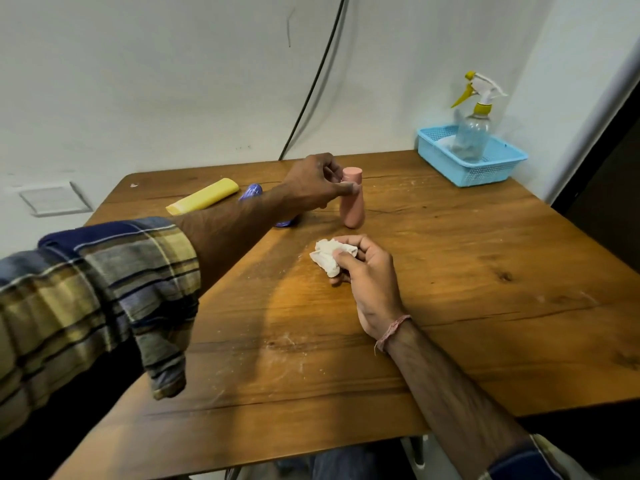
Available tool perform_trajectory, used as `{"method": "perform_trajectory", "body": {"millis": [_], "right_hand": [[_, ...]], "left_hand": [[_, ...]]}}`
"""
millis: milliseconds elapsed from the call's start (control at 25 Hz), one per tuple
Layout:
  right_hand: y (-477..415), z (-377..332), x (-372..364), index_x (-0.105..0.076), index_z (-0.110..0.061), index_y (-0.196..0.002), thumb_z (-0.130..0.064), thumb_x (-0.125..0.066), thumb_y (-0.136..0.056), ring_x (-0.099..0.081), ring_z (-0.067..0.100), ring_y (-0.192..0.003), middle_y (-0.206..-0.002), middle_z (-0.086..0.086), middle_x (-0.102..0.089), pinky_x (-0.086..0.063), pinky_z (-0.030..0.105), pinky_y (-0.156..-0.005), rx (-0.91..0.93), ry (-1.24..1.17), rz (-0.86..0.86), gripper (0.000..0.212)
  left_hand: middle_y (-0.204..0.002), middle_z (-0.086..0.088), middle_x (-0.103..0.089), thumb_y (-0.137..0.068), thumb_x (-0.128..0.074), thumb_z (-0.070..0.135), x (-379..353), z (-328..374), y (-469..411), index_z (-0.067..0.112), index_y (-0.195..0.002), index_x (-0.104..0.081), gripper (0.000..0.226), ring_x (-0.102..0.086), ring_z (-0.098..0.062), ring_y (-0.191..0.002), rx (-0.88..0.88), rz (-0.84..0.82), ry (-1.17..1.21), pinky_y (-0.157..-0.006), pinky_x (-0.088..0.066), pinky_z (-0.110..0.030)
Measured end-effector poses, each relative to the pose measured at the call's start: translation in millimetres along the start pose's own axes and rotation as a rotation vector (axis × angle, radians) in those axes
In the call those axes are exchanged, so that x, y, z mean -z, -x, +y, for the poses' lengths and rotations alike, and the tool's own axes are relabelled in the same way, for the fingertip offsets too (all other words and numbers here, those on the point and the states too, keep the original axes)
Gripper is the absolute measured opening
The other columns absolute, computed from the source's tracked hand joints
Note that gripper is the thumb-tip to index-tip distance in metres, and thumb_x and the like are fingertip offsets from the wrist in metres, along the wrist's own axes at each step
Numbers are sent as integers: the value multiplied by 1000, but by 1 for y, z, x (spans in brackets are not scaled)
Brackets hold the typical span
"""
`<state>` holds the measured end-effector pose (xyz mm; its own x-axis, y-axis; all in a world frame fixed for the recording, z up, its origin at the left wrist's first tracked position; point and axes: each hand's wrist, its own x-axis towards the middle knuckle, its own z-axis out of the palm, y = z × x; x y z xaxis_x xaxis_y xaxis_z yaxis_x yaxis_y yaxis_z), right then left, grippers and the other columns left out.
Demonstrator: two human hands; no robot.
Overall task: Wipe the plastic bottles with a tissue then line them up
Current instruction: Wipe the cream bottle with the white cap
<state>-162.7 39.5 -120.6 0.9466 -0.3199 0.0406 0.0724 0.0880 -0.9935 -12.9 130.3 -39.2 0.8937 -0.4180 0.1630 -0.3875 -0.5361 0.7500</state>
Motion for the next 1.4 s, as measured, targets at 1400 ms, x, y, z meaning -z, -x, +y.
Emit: {"method": "perform_trajectory", "body": {"millis": [1400], "right_hand": [[-2, 2, -1, -70, -12, -96, 1, -61, -92, -58, 13, -65, -87, 11, -71, -48, 27, -53, 87, 11, -76, 16]], "left_hand": [[-96, 0, -58, -78, -77, 55, 132, -121, 119, 16, -104, -60, 50, -52, -10, -79, 539, 121, -404, -58, -44, -27]]}}
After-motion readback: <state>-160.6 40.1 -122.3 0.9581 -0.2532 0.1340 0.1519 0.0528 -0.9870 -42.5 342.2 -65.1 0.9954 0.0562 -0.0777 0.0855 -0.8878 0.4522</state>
